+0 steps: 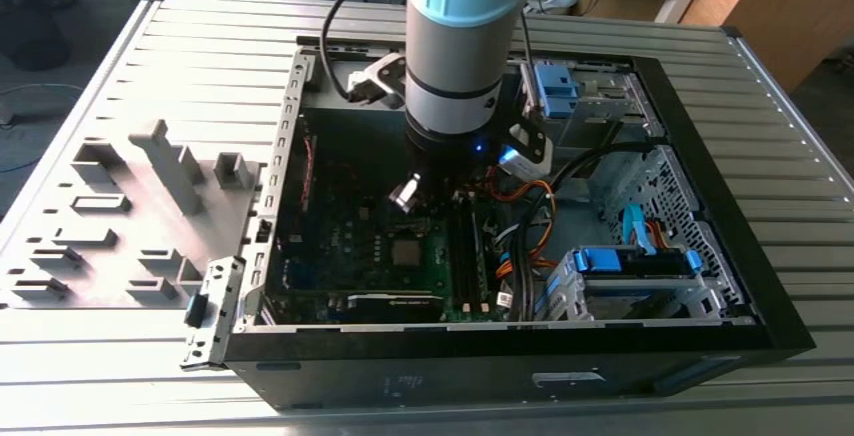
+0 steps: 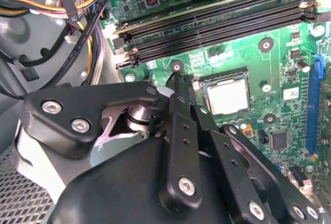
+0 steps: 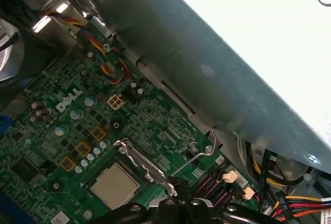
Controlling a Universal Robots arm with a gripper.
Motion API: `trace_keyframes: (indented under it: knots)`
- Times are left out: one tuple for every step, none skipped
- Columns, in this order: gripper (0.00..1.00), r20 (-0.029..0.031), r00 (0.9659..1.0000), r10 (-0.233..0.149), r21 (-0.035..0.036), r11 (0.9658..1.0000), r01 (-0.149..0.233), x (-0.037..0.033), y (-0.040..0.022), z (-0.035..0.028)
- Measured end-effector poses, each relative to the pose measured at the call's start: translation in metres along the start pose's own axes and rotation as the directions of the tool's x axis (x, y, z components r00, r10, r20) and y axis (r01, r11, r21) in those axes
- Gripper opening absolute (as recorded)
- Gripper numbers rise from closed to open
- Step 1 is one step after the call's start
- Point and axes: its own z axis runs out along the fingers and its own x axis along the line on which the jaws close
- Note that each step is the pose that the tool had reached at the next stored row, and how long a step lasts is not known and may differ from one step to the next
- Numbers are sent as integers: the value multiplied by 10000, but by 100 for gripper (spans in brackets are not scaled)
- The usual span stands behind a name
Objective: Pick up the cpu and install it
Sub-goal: 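Close the cpu cover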
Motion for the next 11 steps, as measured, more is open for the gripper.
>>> trace_keyframes:
  knots:
    - [11,-5,10000,-32,-5,10000,32,1,-2,0]
    - [11,-9,10000,-65,-11,10000,65,2,-4,0]
    - [11,-13,10000,-96,-16,10000,96,3,-5,0]
    - [11,-18,9999,-127,-22,9999,127,4,-7,0]
    - [11,-24,9999,-159,-29,9999,159,5,-9,0]
    - [11,-31,9998,-192,-36,9998,192,6,-11,0]
    - [11,-38,9997,-225,-43,9997,225,7,-13,0]
    - [11,-46,9997,-259,-51,9997,259,8,-16,-1]
    - [11,-55,9996,-289,-58,9996,289,9,-18,-1]
    - [11,-65,9995,-318,-66,9995,318,10,-21,0]
    - [11,-83,9994,-345,-75,9994,345,10,-24,0]
